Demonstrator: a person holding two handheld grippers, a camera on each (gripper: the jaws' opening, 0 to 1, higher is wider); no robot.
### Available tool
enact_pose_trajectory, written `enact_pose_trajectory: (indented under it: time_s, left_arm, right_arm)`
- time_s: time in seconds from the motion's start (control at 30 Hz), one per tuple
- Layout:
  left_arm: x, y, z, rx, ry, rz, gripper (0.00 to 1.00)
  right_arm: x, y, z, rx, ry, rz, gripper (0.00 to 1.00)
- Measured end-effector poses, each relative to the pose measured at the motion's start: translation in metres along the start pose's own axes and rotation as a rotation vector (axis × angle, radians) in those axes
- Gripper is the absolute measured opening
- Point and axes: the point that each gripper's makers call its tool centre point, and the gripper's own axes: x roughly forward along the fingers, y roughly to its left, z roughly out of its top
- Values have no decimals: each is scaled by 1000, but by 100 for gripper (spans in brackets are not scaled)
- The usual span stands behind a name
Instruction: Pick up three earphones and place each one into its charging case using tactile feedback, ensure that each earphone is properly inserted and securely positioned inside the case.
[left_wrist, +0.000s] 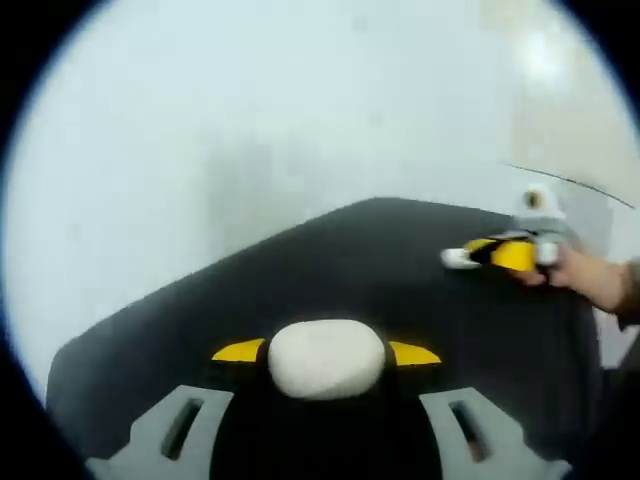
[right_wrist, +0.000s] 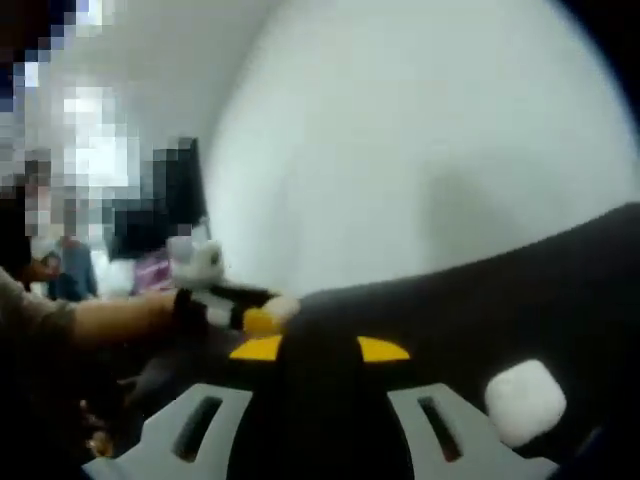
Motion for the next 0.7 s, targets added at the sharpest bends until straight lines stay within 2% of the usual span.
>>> enact_pose_trajectory:
  time_s: [0.1, 0.23, 0.3, 0.33, 0.37, 0.5, 0.7]
  left_arm:
    - [-4, -46, 5, 60, -10, -102, 43]
    - [-3, -105, 4, 107, -28, -223, 43]
    - [1, -132, -3, 135, -4, -283, 43]
    - [4, -141, -11, 161, 26, -298, 43]
    - [9, -151, -20, 216, 53, -315, 43]
    - [18, -172, -44, 227, 130, -387, 43]
    - [17, -168, -44, 201, 100, -402, 46]
  right_arm:
    - [-3, -3, 5, 40, -30, 8, 28]
    - [-3, 0, 5, 44, -40, 13, 28]
    - [-2, 1, 4, 31, -31, 22, 28]
    - [-2, 2, 3, 21, -27, 25, 28]
    - [-1, 4, 2, 11, -22, 27, 28]
    - [0, 6, 1, -4, -15, 39, 28]
    - [0, 9, 1, 4, -15, 51, 28]
